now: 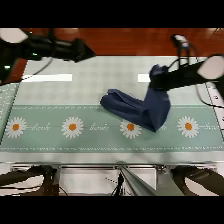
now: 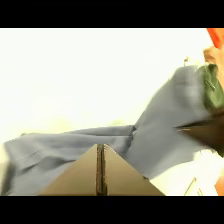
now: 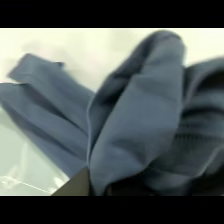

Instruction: Fold the shirts.

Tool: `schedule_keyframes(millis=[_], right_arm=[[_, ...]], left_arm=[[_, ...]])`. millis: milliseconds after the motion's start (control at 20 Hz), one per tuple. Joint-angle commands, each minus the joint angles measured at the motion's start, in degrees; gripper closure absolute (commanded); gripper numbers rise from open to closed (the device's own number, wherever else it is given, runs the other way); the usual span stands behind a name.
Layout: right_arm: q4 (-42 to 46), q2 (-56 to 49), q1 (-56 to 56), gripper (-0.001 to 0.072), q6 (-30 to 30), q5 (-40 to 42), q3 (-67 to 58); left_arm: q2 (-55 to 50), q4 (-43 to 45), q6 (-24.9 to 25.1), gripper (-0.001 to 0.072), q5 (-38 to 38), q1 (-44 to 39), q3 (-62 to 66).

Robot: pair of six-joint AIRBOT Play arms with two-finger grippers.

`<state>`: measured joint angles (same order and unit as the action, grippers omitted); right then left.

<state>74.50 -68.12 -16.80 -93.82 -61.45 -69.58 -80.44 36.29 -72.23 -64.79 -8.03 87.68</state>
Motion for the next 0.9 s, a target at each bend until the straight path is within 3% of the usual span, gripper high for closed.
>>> schedule_keyframes(millis=[0, 100, 200, 250, 350, 550, 650, 750, 850], right_arm=[[-5.9, -11.3, -8.3, 0.0684, -0.9, 11.9, 0.0], [-9.6, -16.7, -11.8, 0.0677, -0.9, 18.9, 0.0], [-16.6, -20.2, -14.2, 0.0456, -0.7, 25.1, 0.0], [-20.4, -21.1, -14.9, 0.0379, 0.6, 26.9, 0.0], [-21.4, -20.5, -14.5, 0.0358, 3.0, 25.9, 0.0], [-6.9, -13.9, -6.1, 0.0343, 3.7, 7.5, 0.0], [6.4, -9.8, 0.2, 0.0176, 3.8, -7.0, 0.0], [20.7, -7.2, 7.5, 0.0170, 5.7, -20.4, 0.5], [20.2, -4.1, 16.8, 0.0170, 7.8, -24.2, 4.9]], left_arm=[[7.1, 2.0, -0.5, 0.0694, -8.2, 7.0, 0.0], [9.9, 3.5, -0.5, 0.0694, -9.5, 6.9, 0.0], [11.6, 4.0, -0.5, 0.0693, -10.3, 6.1, -0.1], [11.9, 4.1, -0.5, 0.0693, -10.5, 5.6, -0.1], [11.6, 5.2, -0.5, 0.0693, -10.3, 4.9, -0.2], [11.0, 11.1, -0.5, 0.0693, -10.3, 4.9, -0.2], [11.0, 13.0, -0.5, 0.0692, -10.5, 4.9, -0.2], [11.0, 13.4, -0.5, 0.0692, -10.7, 4.9, -0.2], [11.0, 13.4, -0.5, 0.0692, -11.4, 4.9, -0.2]])
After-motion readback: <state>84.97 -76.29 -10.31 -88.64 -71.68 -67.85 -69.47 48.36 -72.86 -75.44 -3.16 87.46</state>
